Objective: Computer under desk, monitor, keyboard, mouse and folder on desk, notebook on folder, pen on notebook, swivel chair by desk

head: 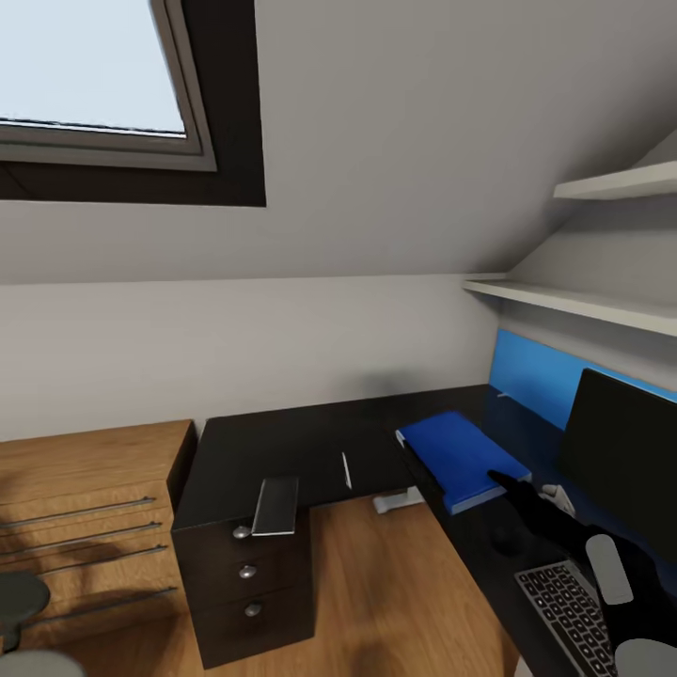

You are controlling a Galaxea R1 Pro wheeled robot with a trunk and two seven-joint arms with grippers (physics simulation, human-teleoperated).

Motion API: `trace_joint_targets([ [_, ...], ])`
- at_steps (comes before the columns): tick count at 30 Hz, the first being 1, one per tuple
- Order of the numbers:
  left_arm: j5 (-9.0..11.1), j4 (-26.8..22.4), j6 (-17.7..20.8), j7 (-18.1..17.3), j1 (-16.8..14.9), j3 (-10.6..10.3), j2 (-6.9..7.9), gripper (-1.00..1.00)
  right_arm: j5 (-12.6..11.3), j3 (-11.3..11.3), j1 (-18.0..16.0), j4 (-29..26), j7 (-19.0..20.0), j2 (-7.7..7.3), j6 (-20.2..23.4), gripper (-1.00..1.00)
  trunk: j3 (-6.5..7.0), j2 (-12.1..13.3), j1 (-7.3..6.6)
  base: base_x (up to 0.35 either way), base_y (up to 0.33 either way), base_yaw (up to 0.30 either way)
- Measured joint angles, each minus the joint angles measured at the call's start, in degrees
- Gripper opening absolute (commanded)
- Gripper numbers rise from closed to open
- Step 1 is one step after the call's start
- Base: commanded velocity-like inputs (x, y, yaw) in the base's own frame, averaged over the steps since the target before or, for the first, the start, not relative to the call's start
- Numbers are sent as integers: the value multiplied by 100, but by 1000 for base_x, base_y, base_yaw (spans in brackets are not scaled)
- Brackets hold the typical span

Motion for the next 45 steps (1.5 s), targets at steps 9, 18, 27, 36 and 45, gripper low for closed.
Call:
trace_joint_targets([
  [9, -2, 0, -1, 0, 1, 2, 0, 100, 5, 1, 0, 8, -15, 4, 1, -100, 0, 0, 1, 158, -96, 0],
  [18, -3, -1, -2, -1, 0, 3, 0, 100, 2, -6, 0, 447, -189, -19, 1, -100, 0, 0, 2, 9, -5, 0],
  [27, -2, -1, -2, 0, 1, -3, 3, 100, -13, -304, 0, 506, -603, -12, 12, -100, 0, -1, 0, 81, 0, 0],
  [36, -2, -1, -2, 0, 4, -6, 7, 100, -28, -396, 0, 509, -647, -2, 7, -100, 0, 0, 2, 102, 0, 0],
  [45, 4, 0, -3, 0, 1, -6, 12, 100, -32, -398, 0, 496, -635, 6, 6, -100, 0, 0, 1, 106, -68, 0],
])
